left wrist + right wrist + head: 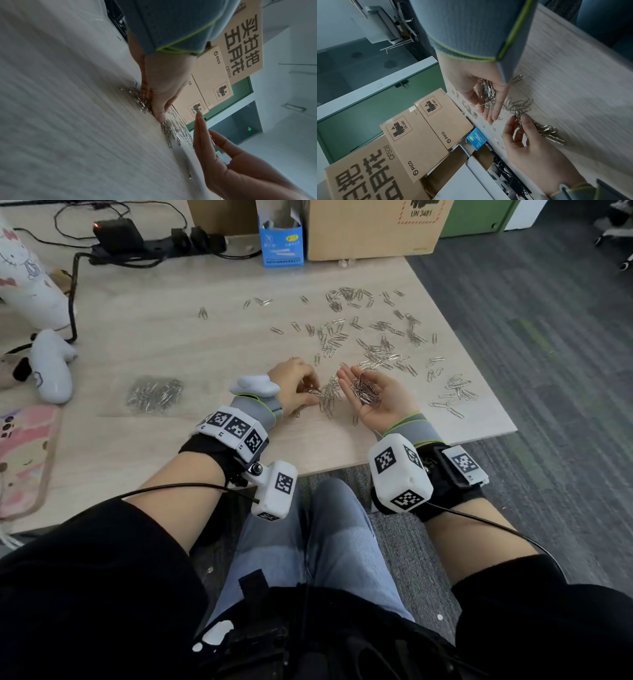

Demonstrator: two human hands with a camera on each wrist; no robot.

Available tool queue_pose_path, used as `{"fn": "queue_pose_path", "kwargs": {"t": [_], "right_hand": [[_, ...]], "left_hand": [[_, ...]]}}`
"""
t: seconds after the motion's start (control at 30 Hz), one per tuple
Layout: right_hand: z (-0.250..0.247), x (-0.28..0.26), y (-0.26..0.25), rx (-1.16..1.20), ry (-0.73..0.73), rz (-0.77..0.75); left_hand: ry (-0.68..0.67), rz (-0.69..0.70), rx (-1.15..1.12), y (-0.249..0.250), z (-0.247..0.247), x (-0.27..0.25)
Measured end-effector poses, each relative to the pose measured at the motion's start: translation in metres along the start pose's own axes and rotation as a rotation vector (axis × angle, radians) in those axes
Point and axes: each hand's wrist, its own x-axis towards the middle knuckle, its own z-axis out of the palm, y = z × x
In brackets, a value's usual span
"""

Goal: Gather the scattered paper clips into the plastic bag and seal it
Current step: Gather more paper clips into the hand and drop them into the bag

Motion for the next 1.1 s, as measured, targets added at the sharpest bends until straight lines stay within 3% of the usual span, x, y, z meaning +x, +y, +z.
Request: {"fn": "queue_pose_path", "kwargs": {"t": [0.2, 0.5, 0.7, 0.9, 1.1], "right_hand": [[-0.001, 0.002, 0.0, 0.014, 0.03, -0.002], [-0.003, 0.012, -0.005, 0.001, 0.059, -0.003], [0.005, 0.015, 0.002, -0.085, 0.072, 0.004], [0.013, 0.019, -0.001, -0.132, 0.051, 0.009], [0.003, 0.01, -0.014, 0.072, 0.043, 0.009]], "left_hand": [[-0.025, -0.011, 0.106, 0.003, -0.003, 0.012], [0.039, -0.055, -0.195, 0.0, -0.019, 0.028], [-0.018, 0.082, -0.389, 0.029, -0.02, 0.038], [-0.07, 0.211, -0.258, 0.051, -0.014, 0.042], [0.032, 0.215, -0.235, 0.046, -0.022, 0.047]]}}
